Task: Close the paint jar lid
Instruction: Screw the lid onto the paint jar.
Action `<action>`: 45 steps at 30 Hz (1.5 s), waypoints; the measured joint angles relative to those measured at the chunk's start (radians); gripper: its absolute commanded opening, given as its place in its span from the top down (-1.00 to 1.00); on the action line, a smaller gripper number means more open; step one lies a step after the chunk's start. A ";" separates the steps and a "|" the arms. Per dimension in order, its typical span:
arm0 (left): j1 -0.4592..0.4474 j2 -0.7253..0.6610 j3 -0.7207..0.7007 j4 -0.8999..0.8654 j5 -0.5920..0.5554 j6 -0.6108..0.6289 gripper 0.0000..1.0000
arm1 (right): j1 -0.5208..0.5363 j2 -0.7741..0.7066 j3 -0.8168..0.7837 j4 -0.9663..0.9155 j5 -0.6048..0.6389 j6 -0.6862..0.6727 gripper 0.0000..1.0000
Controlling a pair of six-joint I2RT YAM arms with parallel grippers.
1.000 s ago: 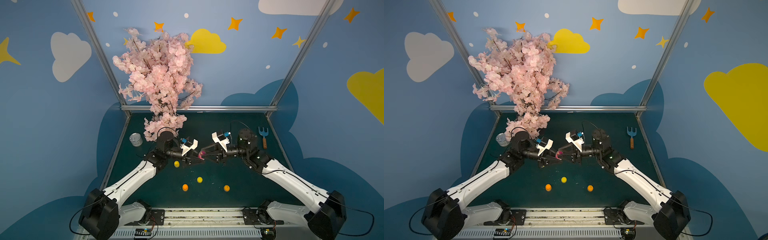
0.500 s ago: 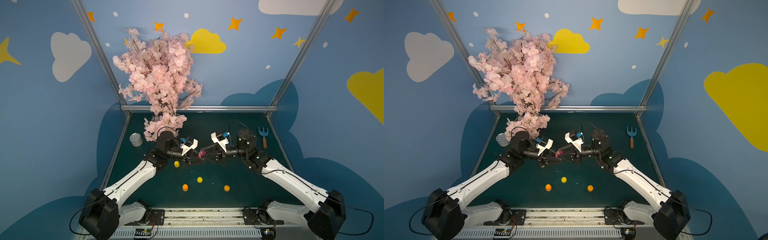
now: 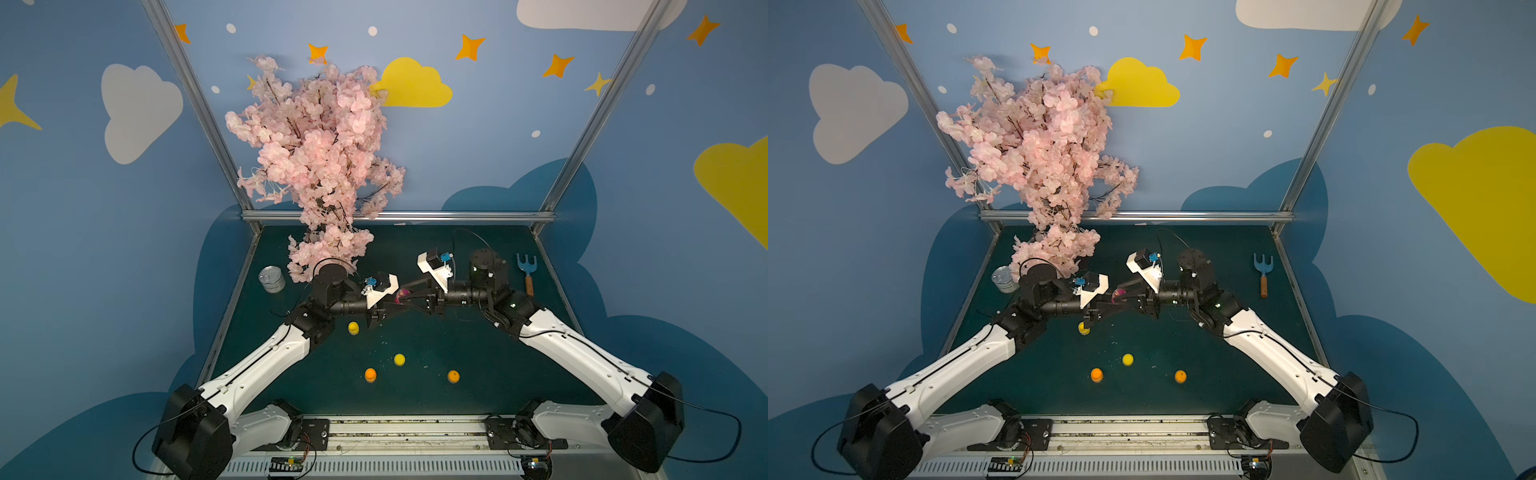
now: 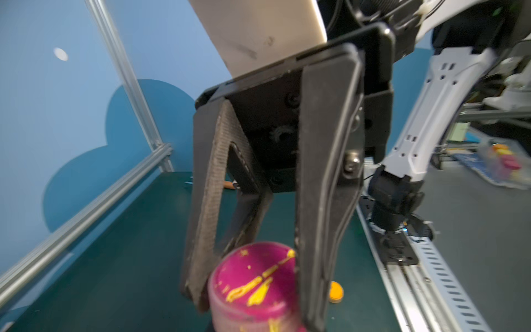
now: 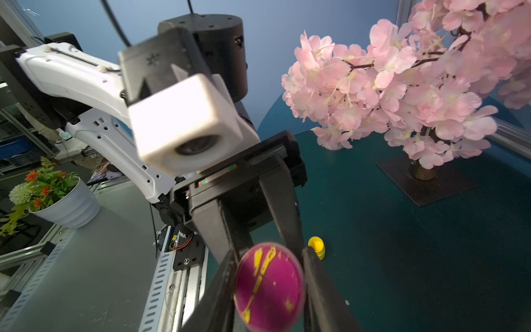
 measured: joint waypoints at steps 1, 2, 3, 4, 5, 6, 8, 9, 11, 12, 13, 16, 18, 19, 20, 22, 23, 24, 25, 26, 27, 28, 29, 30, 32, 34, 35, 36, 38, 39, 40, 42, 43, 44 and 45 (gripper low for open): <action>-0.010 -0.004 -0.002 0.004 -0.045 0.017 0.81 | 0.000 0.005 0.009 -0.007 0.018 0.003 1.00; -0.018 -0.006 -0.003 0.008 -0.078 0.031 0.81 | 0.000 0.009 0.014 -0.011 0.031 0.006 1.00; -0.030 -0.008 -0.007 0.014 -0.127 0.049 0.81 | 0.000 0.013 0.020 -0.018 0.042 0.014 1.00; -0.042 -0.009 -0.011 0.022 -0.168 0.068 0.81 | 0.000 0.016 0.025 -0.025 0.063 0.022 1.00; -0.051 -0.009 -0.014 0.027 -0.206 0.082 0.81 | 0.001 0.020 0.029 -0.032 0.082 0.027 1.00; -0.064 -0.008 -0.018 0.034 -0.250 0.101 0.81 | 0.003 0.024 0.034 -0.040 0.098 0.037 1.00; -0.085 -0.008 -0.027 0.053 -0.328 0.132 0.81 | 0.006 0.033 0.047 -0.058 0.140 0.055 1.00; -0.095 -0.007 -0.030 0.064 -0.369 0.147 0.81 | 0.010 0.039 0.056 -0.067 0.163 0.068 1.00; -0.109 0.002 -0.035 0.095 -0.437 0.168 0.81 | 0.014 0.051 0.074 -0.077 0.197 0.090 1.00; -0.114 0.007 -0.035 0.106 -0.468 0.176 0.81 | 0.018 0.058 0.082 -0.079 0.224 0.106 1.00; -0.117 0.014 -0.035 0.118 -0.491 0.184 0.81 | 0.021 0.065 0.089 -0.078 0.242 0.127 1.00; -0.122 0.035 -0.035 0.140 -0.538 0.197 0.82 | 0.030 0.076 0.092 -0.073 0.311 0.182 1.00; -0.124 0.047 -0.035 0.151 -0.556 0.202 0.81 | 0.035 0.079 0.091 -0.073 0.352 0.223 1.00; -0.125 0.050 -0.036 0.157 -0.562 0.203 0.81 | 0.039 0.079 0.089 -0.070 0.374 0.243 1.00; -0.126 0.052 -0.040 0.164 -0.567 0.203 0.81 | 0.041 0.078 0.085 -0.067 0.389 0.258 1.00; -0.129 0.052 -0.053 0.179 -0.572 0.202 0.81 | 0.047 0.070 0.070 -0.057 0.421 0.288 1.00; -0.131 0.052 -0.060 0.186 -0.572 0.201 0.81 | 0.050 0.064 0.060 -0.053 0.432 0.299 1.00; -0.134 0.052 -0.065 0.187 -0.571 0.199 0.81 | 0.051 0.058 0.047 -0.049 0.438 0.310 0.88; -0.136 0.052 -0.070 0.187 -0.571 0.198 0.81 | 0.051 0.051 0.037 -0.047 0.440 0.317 0.64; -0.138 0.051 -0.073 0.187 -0.571 0.195 0.81 | 0.052 0.047 0.031 -0.047 0.441 0.322 0.33; -0.141 0.050 -0.074 0.180 -0.571 0.191 0.81 | 0.052 0.043 0.024 -0.047 0.441 0.328 0.09; -0.142 0.047 -0.074 0.177 -0.576 0.190 0.81 | 0.051 0.039 0.021 -0.050 0.445 0.340 -0.09; -0.143 0.042 -0.074 0.176 -0.581 0.190 0.81 | 0.050 0.036 0.020 -0.056 0.457 0.347 -0.21; -0.143 0.035 -0.075 0.173 -0.589 0.189 0.81 | 0.045 0.033 0.019 -0.057 0.461 0.357 -0.33; -0.144 0.023 -0.078 0.171 -0.600 0.185 0.80 | 0.039 0.022 0.014 -0.062 0.471 0.365 -0.52; -0.146 0.013 -0.081 0.163 -0.613 0.178 0.80 | 0.035 0.003 0.006 -0.074 0.480 0.371 -0.59; -0.145 0.011 -0.081 0.158 -0.619 0.172 0.80 | 0.032 -0.006 0.002 -0.079 0.482 0.371 -0.61; -0.143 0.008 -0.080 0.148 -0.626 0.165 0.80 | 0.030 -0.018 -0.006 -0.085 0.487 0.371 -0.62; -0.136 0.004 -0.080 0.126 -0.635 0.151 0.80 | 0.023 -0.045 -0.028 -0.096 0.498 0.371 -0.64; -0.130 0.002 -0.080 0.115 -0.640 0.141 0.80 | 0.017 -0.061 -0.045 -0.101 0.503 0.369 -0.64; -0.125 0.001 -0.080 0.106 -0.642 0.134 0.79 | 0.012 -0.075 -0.061 -0.105 0.504 0.365 -0.64; -0.109 -0.003 -0.080 0.087 -0.641 0.113 0.79 | 0.002 -0.107 -0.099 -0.108 0.503 0.351 -0.64; -0.100 -0.006 -0.080 0.077 -0.634 0.102 0.79 | -0.002 -0.121 -0.114 -0.107 0.498 0.337 -0.64; -0.087 -0.011 -0.080 0.064 -0.616 0.089 0.79 | -0.004 -0.137 -0.130 -0.107 0.490 0.321 -0.64; -0.072 -0.017 -0.080 0.054 -0.582 0.076 0.78 | -0.007 -0.151 -0.141 -0.107 0.476 0.298 -0.64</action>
